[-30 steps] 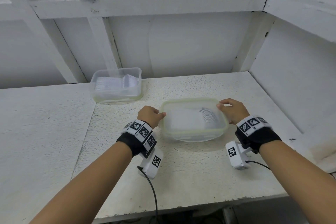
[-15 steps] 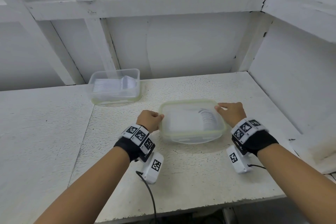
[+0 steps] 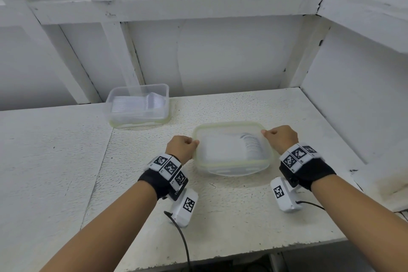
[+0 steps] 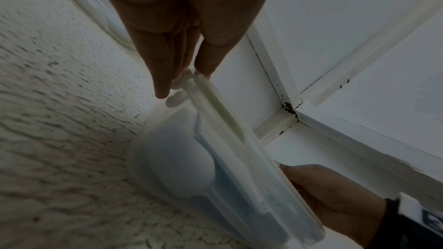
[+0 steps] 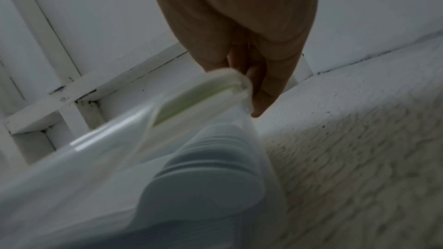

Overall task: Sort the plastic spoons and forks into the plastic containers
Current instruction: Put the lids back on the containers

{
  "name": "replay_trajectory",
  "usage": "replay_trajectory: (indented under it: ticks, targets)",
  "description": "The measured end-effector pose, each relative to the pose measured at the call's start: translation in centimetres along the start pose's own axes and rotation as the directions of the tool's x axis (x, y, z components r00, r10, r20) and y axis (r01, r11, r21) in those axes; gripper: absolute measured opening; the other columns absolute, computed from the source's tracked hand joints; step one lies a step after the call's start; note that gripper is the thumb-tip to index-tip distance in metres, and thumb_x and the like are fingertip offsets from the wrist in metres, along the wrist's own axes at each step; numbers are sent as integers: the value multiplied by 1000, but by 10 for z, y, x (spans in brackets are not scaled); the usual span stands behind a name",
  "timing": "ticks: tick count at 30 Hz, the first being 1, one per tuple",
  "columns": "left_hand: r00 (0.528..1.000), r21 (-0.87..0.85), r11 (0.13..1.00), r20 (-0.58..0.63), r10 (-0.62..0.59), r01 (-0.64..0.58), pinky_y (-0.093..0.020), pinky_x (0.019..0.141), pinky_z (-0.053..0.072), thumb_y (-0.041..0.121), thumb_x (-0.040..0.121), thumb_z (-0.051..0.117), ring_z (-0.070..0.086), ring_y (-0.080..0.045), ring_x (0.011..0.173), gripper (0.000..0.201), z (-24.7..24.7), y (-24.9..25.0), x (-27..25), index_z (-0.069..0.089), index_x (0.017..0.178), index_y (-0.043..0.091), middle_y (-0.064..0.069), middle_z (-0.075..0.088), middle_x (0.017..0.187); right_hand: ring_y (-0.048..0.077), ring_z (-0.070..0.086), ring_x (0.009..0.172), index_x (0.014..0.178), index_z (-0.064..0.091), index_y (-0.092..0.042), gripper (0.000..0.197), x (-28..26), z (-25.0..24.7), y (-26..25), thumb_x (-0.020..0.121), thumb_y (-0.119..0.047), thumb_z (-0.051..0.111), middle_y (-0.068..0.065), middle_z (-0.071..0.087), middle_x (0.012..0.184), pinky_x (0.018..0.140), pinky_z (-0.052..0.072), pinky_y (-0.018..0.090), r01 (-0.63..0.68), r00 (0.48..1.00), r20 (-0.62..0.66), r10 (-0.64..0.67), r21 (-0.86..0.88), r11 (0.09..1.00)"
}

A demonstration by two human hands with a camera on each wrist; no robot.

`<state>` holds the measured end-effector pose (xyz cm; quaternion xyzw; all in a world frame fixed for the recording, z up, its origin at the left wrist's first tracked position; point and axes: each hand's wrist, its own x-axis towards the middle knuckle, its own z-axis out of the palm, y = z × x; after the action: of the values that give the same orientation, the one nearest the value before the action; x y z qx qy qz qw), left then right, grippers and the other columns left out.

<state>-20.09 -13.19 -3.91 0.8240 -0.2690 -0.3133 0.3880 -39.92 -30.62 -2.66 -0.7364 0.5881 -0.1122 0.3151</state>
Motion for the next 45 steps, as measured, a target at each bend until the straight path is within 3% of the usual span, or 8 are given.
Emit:
replay_trajectory:
  ticks: [5, 9, 12, 19, 24, 30, 41, 45]
  targets:
    - [980, 234, 963, 177, 94, -135, -34, 92, 47, 38, 88, 60, 59, -27, 104, 46, -8, 2, -6, 58, 119, 3, -12, 62, 115, 31, 53, 113, 131, 47, -9, 40, 2, -6, -12, 94, -22, 51, 14, 52, 129, 90, 43, 34, 118, 989, 107, -106, -113, 987]
    - [921, 371, 889, 369, 124, -269, -35, 115, 23, 52, 71, 72, 17, -25, 143, 114, 0, 1, -28, 1, 149, 10, -9, 10, 156, 20, 28, 138, 144, 34, -16, 53, 7, -10, -28, 95, -29, 50, 5, 30, 151, 111, 20, 29, 388, 900, 300, -317, -216, 896]
    - [925, 480, 838, 373, 73, -260, -31, 116, 8, 54, 72, 70, -6, -19, 146, 123, 5, -1, -33, -18, 147, 12, -9, -21, 155, 19, 29, 138, 143, 34, -18, 54, 9, -10, -37, 94, -36, 50, 1, 32, 151, 111, 21, 28, 434, 860, 409, -305, -271, 859]
    - [984, 363, 916, 101, 144, -171, -33, 112, 23, 36, 78, 72, 25, -22, 140, 94, -25, -3, -14, 15, 148, 10, -10, 22, 154, 25, 50, 121, 135, 46, -15, 54, -2, -10, -32, 90, -42, 56, 5, 45, 140, 94, 43, 33, 332, 902, 367, -226, -258, 907]
    - [987, 314, 949, -135, 83, -37, -29, 74, 46, 19, 92, 53, 54, -20, 81, 15, -25, -2, -5, 61, 93, 7, -12, 63, 96, 21, 65, 59, 110, 49, -14, 34, -32, 8, -31, 91, -41, 54, 10, 64, 93, 54, 58, 31, 147, 917, 381, -114, -57, 988]
    - [998, 66, 997, -63, -27, 31, -40, 84, 55, 28, 87, 63, 66, -28, 79, 23, -24, 4, -8, 60, 72, 11, -9, 61, 82, 23, 54, 114, 129, 53, -8, 45, -27, 21, -44, 90, -31, 58, 8, 55, 130, 97, 42, 34, 356, 895, 323, -308, -101, 929]
    - [982, -225, 965, -98, -160, 135, -45, 85, 55, 11, 82, 67, 66, -30, 92, 18, -13, 2, -7, 68, 96, -1, 1, 59, 71, 24, 61, 97, 104, 63, 6, 34, -18, 32, -47, 88, -23, 61, 19, 66, 105, 85, 45, 30, 338, 906, 279, -318, -26, 941]
    - [982, -318, 938, -77, -171, 138, -41, 88, 54, 7, 84, 64, 67, -30, 92, 16, -11, -2, -8, 65, 71, 16, -13, 68, 88, 34, 57, 109, 112, 57, 10, 41, -18, 33, -44, 87, -23, 62, 26, 61, 113, 96, 44, 44, 322, 912, 264, -314, 12, 947]
